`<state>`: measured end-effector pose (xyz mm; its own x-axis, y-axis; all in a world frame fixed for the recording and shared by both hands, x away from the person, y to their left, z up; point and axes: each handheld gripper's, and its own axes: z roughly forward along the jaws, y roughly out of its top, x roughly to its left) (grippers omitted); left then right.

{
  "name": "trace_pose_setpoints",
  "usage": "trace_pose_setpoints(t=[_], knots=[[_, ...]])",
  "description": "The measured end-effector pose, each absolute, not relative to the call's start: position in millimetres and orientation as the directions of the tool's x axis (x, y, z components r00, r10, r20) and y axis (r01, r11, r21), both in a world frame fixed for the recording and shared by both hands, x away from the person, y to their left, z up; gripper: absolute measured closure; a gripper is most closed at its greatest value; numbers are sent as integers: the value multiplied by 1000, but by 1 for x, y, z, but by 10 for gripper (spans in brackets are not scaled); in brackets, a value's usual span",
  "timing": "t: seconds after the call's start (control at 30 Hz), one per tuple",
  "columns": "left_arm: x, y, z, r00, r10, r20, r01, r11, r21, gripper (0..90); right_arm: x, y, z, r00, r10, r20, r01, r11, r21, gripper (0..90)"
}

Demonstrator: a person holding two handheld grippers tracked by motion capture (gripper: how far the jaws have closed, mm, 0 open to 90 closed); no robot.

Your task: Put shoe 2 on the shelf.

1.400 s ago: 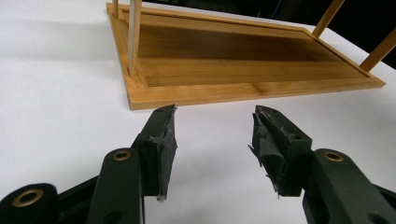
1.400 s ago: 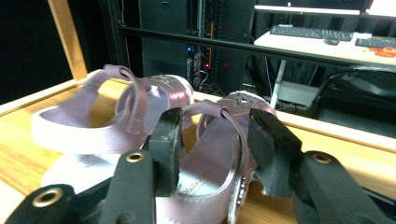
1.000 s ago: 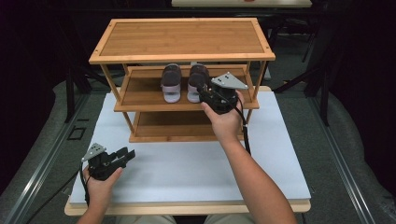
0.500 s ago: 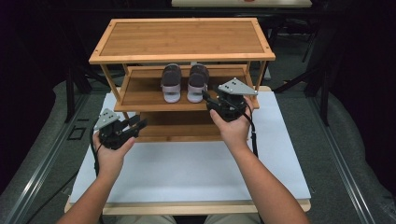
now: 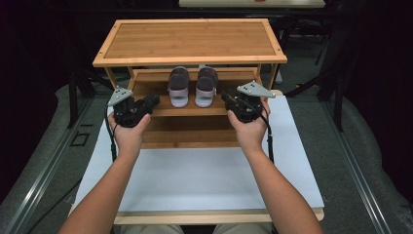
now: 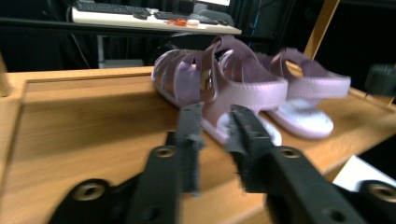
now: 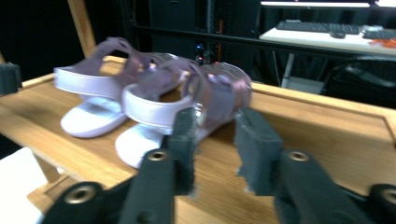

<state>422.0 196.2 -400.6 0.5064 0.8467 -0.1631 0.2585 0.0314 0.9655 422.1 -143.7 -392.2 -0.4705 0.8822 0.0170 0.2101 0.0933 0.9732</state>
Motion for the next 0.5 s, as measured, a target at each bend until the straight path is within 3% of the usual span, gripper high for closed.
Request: trace_pose_setpoints(t=[0.07,0.5], knots=[[429,192,-401,502,848,-169,272,30,962,852,428,-145,-397,-438,898,31,237,82,968,813],[452,168,-409,357,925,-131,377,-15,926,877,453,-126,-408,-403,911,84,366,76,928,838]])
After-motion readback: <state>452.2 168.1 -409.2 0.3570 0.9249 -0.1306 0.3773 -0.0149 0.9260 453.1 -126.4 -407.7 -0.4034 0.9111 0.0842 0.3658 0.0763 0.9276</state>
